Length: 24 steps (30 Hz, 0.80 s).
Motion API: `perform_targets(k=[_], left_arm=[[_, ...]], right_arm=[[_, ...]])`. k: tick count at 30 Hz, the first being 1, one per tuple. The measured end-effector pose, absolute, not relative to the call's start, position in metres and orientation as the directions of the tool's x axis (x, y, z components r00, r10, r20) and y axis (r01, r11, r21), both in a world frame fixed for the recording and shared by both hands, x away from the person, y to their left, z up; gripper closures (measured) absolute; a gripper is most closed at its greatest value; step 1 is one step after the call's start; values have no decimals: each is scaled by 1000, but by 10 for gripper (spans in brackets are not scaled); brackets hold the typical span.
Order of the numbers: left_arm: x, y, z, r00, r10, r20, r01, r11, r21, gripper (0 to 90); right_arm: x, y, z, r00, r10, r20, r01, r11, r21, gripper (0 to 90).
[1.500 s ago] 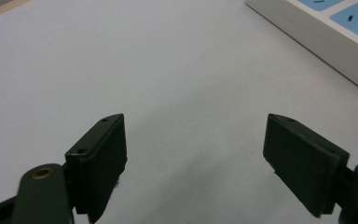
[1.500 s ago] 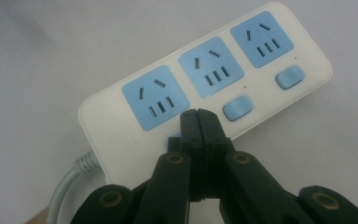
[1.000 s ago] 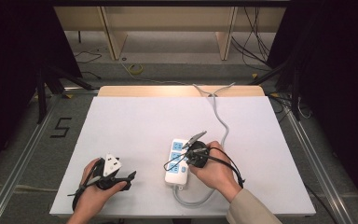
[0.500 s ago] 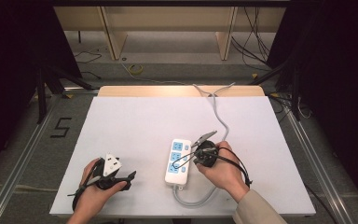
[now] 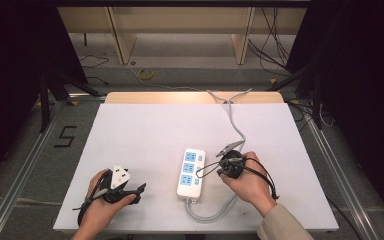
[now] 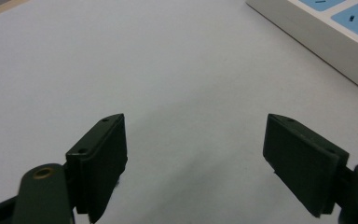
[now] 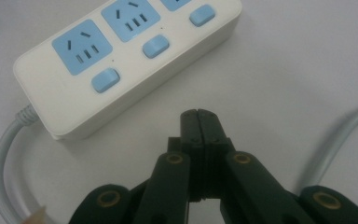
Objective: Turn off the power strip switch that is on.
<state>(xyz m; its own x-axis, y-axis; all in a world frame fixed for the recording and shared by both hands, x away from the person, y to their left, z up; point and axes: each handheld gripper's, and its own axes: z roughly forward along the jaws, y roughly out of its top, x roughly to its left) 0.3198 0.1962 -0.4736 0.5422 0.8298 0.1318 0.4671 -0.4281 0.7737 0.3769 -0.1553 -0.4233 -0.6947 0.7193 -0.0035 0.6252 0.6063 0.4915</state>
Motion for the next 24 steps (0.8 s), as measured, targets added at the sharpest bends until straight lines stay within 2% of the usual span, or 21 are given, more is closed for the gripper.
perform_targets(k=[13,24], left_arm=[[320,196,-474,541,831,133,467,-428,774,216],[320,196,-474,540,831,134,466,-428,774,216]], right_arm=[[375,-176,-426,-653,758,-3,652,563,508,887],[376,-200,-427,-602,799,-8,680,518,519,837]])
